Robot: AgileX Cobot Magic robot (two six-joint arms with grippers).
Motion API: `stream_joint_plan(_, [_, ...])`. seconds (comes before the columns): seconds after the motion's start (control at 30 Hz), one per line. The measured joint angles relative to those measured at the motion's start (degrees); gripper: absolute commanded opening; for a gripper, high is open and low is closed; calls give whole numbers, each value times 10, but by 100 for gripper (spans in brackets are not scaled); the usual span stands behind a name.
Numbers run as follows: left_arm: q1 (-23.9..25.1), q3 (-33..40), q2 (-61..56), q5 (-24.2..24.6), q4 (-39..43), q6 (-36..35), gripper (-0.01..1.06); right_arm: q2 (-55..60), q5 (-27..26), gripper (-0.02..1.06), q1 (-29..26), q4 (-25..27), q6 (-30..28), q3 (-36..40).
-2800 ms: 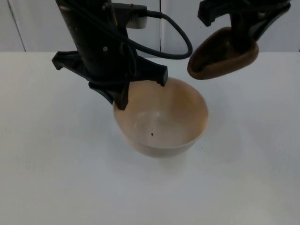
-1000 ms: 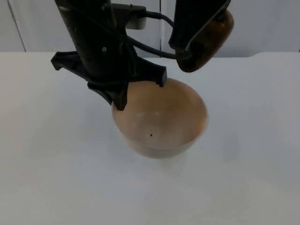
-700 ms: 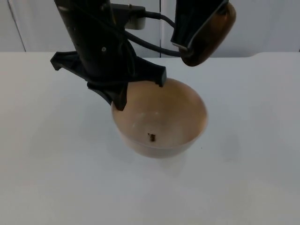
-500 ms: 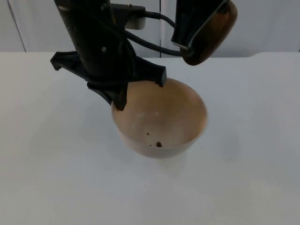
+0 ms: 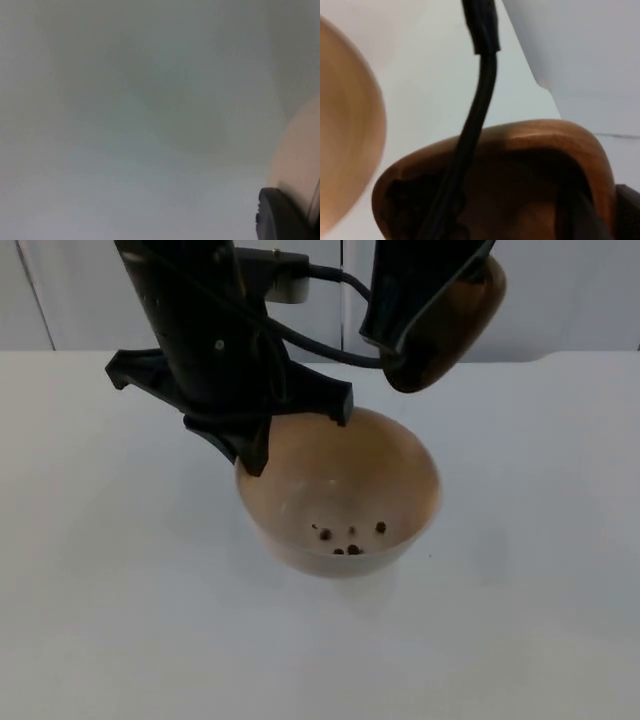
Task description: Pick up the bowl with the left hand and pour the coffee beans from the cup into the bowl with the right hand.
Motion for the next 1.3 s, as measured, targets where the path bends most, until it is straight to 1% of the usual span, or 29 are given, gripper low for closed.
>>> stream_joint_plan(0.1, [0, -1, 0, -4, -1, 0, 0, -13, -2, 0, 4, 11, -14, 0])
stream_joint_plan(0.7, [0, -1, 0, -4, -2, 0, 0, -17, -10, 0, 5, 13, -35, 0])
stream_joint_plan(0.93, [0, -1, 0, -4, -2, -2, 0, -17, -11, 0, 7, -2, -41, 0])
stream_joint_plan(1.23, [0, -1, 0, -5, -2, -2, 0, -17, -17, 0, 2, -3, -47, 0])
stream_joint_plan(1.3, [0, -1, 0, -6, -2, -2, 0, -17, -22, 0, 2, -12, -47, 10])
